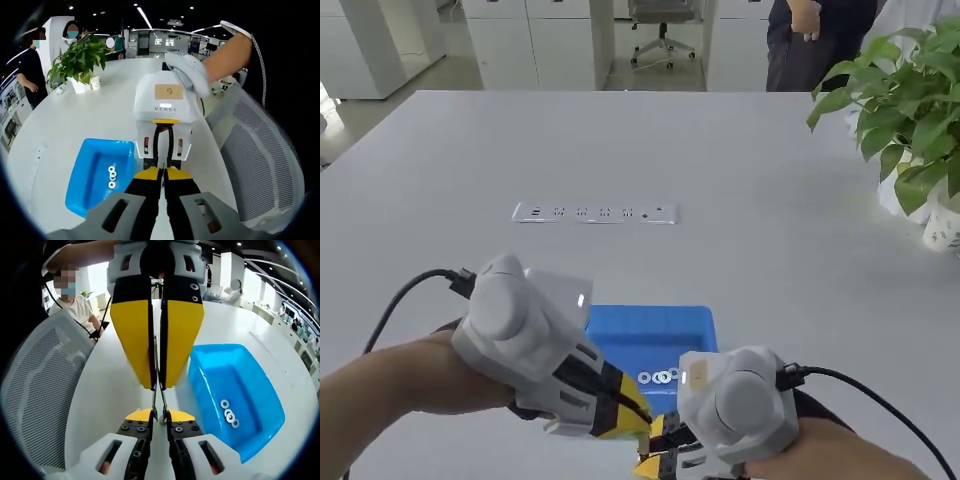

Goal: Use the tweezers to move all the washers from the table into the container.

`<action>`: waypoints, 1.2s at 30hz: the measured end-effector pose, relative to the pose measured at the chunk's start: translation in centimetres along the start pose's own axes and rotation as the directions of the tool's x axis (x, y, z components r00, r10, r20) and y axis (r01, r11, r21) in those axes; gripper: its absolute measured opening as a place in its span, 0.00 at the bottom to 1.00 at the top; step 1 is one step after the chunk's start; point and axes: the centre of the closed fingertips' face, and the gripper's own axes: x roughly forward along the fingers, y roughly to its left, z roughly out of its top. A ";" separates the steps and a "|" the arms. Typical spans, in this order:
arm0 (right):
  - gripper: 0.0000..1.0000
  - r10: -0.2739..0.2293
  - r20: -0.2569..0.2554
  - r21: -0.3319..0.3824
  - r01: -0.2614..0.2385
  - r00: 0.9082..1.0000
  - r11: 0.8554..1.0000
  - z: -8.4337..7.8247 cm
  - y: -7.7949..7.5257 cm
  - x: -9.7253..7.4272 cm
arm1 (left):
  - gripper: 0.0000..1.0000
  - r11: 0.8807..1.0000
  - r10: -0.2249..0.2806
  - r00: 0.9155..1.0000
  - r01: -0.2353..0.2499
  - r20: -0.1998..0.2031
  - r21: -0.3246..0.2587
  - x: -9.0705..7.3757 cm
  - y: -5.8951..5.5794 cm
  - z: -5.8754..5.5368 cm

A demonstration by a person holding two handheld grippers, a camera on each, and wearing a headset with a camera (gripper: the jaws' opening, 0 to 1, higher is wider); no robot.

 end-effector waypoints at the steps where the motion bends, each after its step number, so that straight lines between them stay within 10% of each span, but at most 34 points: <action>1: 0.12 -0.001 0.001 0.000 0.001 1.000 1.000 0.0 0.0 0.0 | 0.05 1.000 0.002 1.000 -0.002 -0.001 0.001 0.0 0.0 0.0; 36: 0.10 0.002 -0.003 -0.008 -0.002 1.000 1.000 -0.1 0.1 -0.1 | 0.05 1.000 0.002 1.000 -0.002 -0.010 0.007 0.0 0.0 -0.1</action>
